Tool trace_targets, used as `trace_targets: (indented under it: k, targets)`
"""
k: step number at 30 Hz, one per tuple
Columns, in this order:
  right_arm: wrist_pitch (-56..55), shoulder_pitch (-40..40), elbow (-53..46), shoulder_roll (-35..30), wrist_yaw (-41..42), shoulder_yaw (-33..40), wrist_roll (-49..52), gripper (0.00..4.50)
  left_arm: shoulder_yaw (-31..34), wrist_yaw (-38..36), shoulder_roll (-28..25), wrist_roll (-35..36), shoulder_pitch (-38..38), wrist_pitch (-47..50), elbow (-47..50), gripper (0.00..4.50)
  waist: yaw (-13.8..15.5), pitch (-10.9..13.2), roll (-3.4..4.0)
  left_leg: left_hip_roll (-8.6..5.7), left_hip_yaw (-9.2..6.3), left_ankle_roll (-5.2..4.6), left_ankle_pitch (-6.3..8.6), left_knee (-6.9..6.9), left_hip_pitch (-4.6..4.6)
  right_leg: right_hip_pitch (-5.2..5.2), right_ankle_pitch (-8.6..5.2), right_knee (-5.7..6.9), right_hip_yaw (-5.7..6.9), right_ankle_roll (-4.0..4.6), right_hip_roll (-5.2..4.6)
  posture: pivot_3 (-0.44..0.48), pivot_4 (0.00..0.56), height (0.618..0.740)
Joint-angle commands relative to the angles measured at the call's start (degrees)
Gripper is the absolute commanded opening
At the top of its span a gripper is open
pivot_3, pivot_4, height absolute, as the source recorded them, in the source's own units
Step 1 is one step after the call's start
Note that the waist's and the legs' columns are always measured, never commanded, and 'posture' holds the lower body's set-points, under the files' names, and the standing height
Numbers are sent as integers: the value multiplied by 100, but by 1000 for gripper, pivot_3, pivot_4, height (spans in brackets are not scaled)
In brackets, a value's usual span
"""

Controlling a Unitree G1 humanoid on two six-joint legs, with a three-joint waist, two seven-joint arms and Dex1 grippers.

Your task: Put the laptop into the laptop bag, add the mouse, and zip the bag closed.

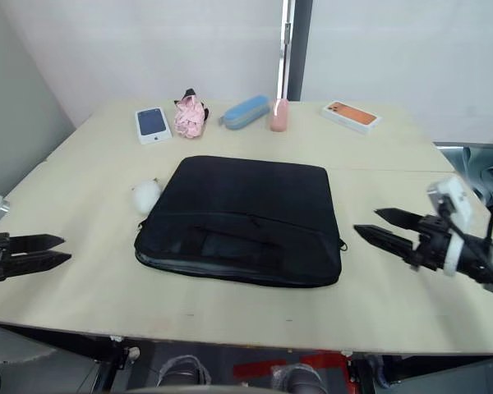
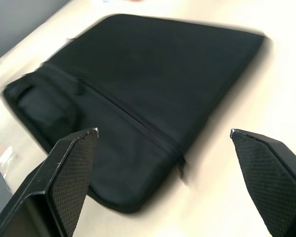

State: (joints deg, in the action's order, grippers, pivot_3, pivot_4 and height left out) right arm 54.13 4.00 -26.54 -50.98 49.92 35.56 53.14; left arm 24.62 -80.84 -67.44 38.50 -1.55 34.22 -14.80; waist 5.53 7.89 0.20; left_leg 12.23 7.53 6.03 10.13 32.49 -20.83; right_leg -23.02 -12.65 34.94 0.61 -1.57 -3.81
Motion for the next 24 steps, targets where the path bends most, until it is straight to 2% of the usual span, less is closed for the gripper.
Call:
trace_targets:
  k: [1, 4, 8, 16, 24]
  targets:
    - [-524, -166, -664, -83, -158, -385, -363, 4500, 310, -196, 126, 53, 581, -583, -196, 4481, 47, -5, -7, -1, -3, 0, 0, 5, -5, -1, 0, 3, 4, 1, -1, 0, 150, 740]
    - [-752, -288, -856, -159, -138, -639, -543, 4500, 430, -220, 256, 90, 826, -764, -109, 4481, 51, -6, -8, -2, -4, 0, 0, 18, -14, -7, 1, 16, 4, 3, -4, 0, 150, 740]
    - [-1034, 81, -1028, -488, 228, -868, -945, 4500, 495, -310, 284, 112, 706, -646, 172, 4481, 6, -9, -11, -1, 5, 2, 1, 18, -15, -7, 1, 23, -8, 3, -3, 0, 150, 740]
    - [-1008, 270, -1232, -682, 401, -536, -743, 4500, 627, -351, 255, -124, 449, -827, -55, 4481, -26, -11, -14, 1, 10, 3, 1, 19, -11, -9, 1, 31, -14, 3, 0, 0, 150, 740]
    - [-1000, 94, -986, -618, 358, -738, -677, 4500, 523, -535, 316, -103, 484, -828, 21, 4481, -2, -12, -16, 1, 9, 2, 1, 20, -12, -9, 1, 30, -13, 4, -1, 0, 150, 740]
